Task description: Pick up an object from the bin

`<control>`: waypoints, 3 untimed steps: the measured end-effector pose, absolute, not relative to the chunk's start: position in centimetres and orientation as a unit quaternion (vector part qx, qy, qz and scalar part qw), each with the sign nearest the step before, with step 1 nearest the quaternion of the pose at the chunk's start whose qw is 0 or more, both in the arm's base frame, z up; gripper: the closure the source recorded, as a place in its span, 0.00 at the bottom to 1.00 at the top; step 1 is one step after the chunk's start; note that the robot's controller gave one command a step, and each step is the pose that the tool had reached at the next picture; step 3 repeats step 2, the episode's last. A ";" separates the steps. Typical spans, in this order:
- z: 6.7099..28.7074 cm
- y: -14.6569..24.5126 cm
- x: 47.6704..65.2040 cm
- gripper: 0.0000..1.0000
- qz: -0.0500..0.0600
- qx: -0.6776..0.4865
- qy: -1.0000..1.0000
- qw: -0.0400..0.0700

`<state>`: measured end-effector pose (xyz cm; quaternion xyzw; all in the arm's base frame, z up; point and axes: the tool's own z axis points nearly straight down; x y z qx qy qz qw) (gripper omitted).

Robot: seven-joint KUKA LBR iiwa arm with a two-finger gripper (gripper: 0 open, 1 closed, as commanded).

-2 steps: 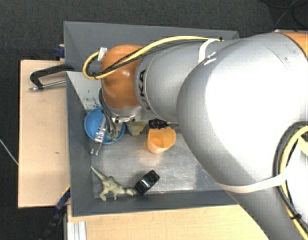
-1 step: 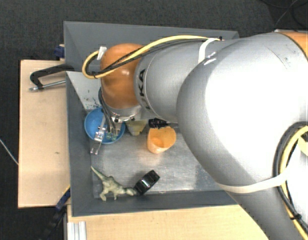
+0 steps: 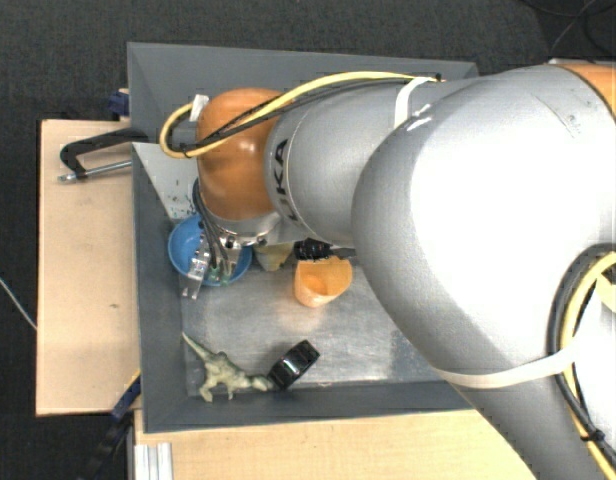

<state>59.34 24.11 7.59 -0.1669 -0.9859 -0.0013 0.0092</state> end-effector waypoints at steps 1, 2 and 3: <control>15.4 24.4 59.5 1.00 -0.004 -0.165 -0.986 -0.004; 17.6 24.5 59.6 1.00 -0.003 -0.164 -0.986 -0.003; 17.6 24.5 59.6 1.00 -0.003 -0.164 -0.986 -0.003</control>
Offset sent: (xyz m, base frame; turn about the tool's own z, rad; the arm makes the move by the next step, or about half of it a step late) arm 0.0001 0.0001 0.0717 0.0000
